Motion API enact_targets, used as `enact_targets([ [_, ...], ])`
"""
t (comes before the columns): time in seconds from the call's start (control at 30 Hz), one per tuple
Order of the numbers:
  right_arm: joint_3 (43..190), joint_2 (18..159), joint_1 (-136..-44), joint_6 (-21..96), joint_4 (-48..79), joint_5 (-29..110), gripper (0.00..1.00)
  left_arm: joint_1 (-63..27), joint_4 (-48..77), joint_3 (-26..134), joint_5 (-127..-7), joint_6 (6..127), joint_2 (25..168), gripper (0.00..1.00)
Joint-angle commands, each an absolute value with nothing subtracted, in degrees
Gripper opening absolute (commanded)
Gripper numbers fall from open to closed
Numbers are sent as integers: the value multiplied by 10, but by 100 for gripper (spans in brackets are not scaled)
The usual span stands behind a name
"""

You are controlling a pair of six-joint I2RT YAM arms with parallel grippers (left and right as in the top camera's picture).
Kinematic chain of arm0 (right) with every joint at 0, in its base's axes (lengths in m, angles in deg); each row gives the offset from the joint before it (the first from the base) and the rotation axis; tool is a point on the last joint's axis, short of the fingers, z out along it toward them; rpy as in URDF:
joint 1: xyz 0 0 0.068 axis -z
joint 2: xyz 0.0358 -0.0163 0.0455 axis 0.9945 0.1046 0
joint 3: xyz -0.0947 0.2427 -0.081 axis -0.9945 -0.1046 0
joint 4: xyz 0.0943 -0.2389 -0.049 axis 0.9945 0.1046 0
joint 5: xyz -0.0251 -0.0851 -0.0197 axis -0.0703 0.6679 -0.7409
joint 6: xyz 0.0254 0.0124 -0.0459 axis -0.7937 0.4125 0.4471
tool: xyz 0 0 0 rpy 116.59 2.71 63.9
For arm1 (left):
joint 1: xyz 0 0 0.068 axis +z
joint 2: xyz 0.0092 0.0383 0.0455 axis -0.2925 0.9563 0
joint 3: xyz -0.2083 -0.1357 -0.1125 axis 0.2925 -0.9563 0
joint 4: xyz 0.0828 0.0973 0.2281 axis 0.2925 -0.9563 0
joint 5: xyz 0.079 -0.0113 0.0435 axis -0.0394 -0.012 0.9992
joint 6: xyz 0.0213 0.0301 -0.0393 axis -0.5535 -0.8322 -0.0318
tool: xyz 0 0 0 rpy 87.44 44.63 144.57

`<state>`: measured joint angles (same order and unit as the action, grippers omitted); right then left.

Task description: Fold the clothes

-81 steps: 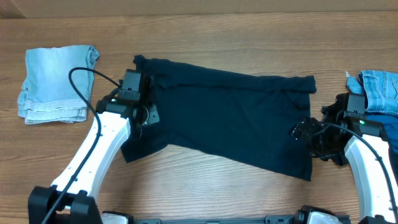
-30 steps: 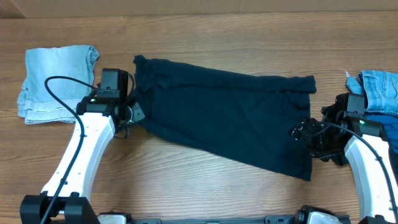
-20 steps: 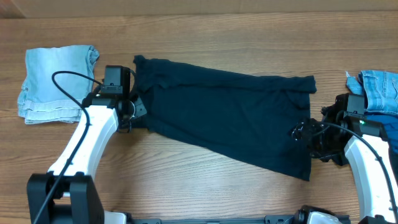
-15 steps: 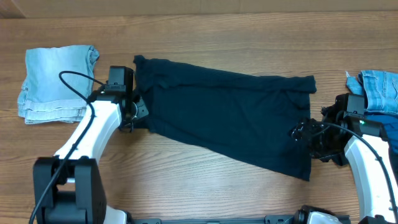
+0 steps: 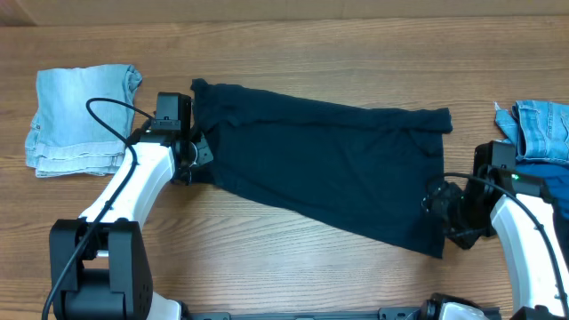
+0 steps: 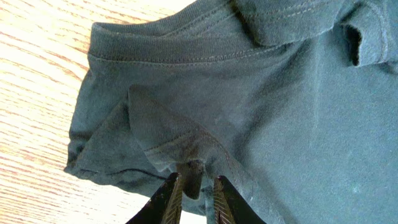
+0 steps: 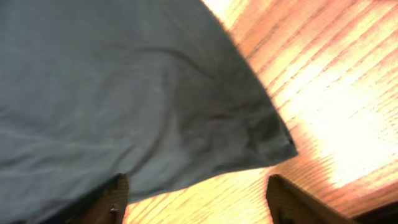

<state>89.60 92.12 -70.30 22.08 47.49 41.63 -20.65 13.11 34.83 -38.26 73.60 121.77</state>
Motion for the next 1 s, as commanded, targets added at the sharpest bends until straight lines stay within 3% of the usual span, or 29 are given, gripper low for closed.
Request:
enact_targets([
  [0.0,866,933,-678,198,457,437,66,-204,133,359,-388,725,1220,22],
  [0.1,859,952,-665,199,450,437,65,-204,131,359,-390,725,1220,22],
  [0.27,818,973,-665,187,419,433,56,-204,131,359,-390,725,1220,22],
  [0.33,805,978,-665,183,405,409,49,-204,131,359,-390,725,1220,22],
  [0.5,801,980,-665,183,405,405,11,-204,131,359,-390,725,1220,22],
  [0.57,801,980,-665,183,405,405,8,-204,131,359,-390,725,1220,22],
  [0.6,801,980,-665,183,411,405,10,-204,131,359,-390,725,1220,22],
  [0.7,801,980,-665,185,430,372,66,-204,131,359,-390,725,1220,23],
  [0.73,801,980,-665,185,431,348,75,-204,131,359,-390,725,1220,23],
  [0.8,800,980,-665,173,419,336,79,-204,131,359,-390,725,1220,23],
  [0.97,753,980,-665,134,371,359,72,-204,129,359,-390,725,1220,23],
])
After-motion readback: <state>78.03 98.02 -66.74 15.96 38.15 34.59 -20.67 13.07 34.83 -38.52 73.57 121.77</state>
